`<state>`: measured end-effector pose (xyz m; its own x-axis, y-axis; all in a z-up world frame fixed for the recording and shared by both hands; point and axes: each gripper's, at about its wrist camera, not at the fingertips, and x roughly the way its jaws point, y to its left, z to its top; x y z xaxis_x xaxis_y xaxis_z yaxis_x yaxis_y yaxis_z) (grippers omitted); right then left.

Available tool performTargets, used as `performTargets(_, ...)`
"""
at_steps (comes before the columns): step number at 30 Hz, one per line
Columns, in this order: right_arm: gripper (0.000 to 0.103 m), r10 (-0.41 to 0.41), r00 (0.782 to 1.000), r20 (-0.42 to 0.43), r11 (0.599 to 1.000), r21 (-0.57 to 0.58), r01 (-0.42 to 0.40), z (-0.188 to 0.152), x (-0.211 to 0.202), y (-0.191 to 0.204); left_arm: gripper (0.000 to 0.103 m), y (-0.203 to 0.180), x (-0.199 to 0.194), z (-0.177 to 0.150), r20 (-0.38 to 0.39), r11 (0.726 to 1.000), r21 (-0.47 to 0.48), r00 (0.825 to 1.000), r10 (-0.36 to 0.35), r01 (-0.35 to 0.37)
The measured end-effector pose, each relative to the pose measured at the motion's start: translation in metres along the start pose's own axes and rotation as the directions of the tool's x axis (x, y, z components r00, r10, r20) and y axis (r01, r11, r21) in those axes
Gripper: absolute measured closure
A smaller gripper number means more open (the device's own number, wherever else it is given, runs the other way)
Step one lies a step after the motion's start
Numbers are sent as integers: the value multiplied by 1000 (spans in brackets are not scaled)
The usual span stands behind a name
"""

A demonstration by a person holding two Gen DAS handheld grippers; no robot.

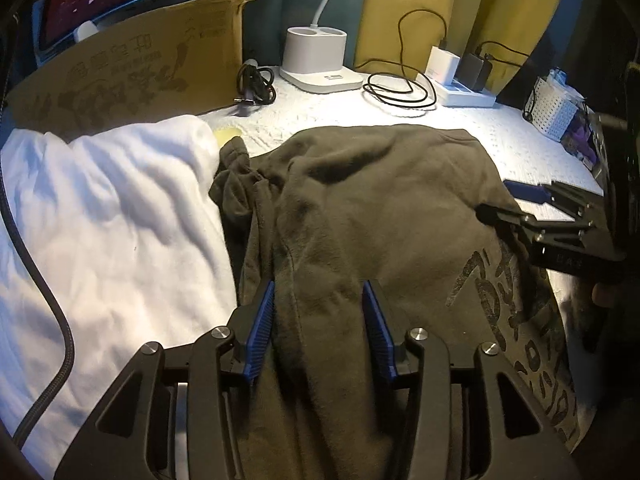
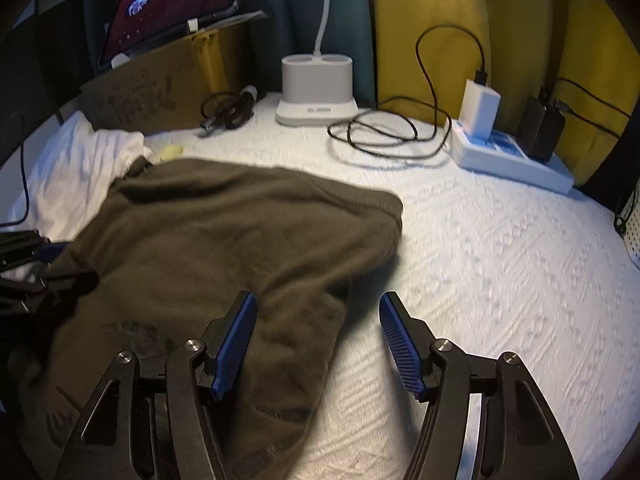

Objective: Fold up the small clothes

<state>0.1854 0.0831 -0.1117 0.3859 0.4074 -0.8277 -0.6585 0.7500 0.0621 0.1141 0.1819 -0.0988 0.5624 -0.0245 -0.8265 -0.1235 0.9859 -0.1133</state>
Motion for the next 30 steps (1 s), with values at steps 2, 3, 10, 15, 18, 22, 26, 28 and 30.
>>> performTargets(2, 37, -5, 1000, -2, 1000, 9, 5, -4, -2, -3, 57, -1, -1, -1, 3, 1000, 7, 1000, 11, -11)
performTargets(3, 37, -9, 1000, -1, 1000, 11, 9, -6, -4, -3, 57, -2, -2, -2, 6, 1000, 12, 1000, 18, -18)
performTargets(10, 37, -28, 1000, -2, 999, 39, 28, -18, -20, -8, 57, -13, -14, -5, 13, 993, 80, 996, 89, -89)
performTargets(15, 37, -4, 1000, 8, 999, 47, 3, -28, -38, -1, 57, -22, -32, -14, 39, 998, 68, 999, 15, -18)
performTargets(18, 37, 23, 1000, 3, 999, 39, -24, -38, -46, 10, 57, -30, -36, -24, 36, 998, 62, 999, 0, -2)
performTargets(22, 37, 45, 999, -10, 999, 8, -45, -54, -55, 27, 57, -33, -37, -38, 31, 999, 34, 999, -11, 10)
performTargets(26, 37, 52, 998, -31, 999, -12, -52, -71, -59, 38, 57, -30, -32, -54, 7, 998, 42, 999, 40, -41)
performTargets(28, 37, 49, 998, -39, 999, -17, -50, -78, -59, 40, 56, -22, -31, -60, 15, 999, 27, 999, 36, -36)
performTargets(30, 37, 45, 999, -29, 999, -22, -45, -84, -63, 40, 56, -21, -35, -63, 14, 998, 26, 999, 48, -49)
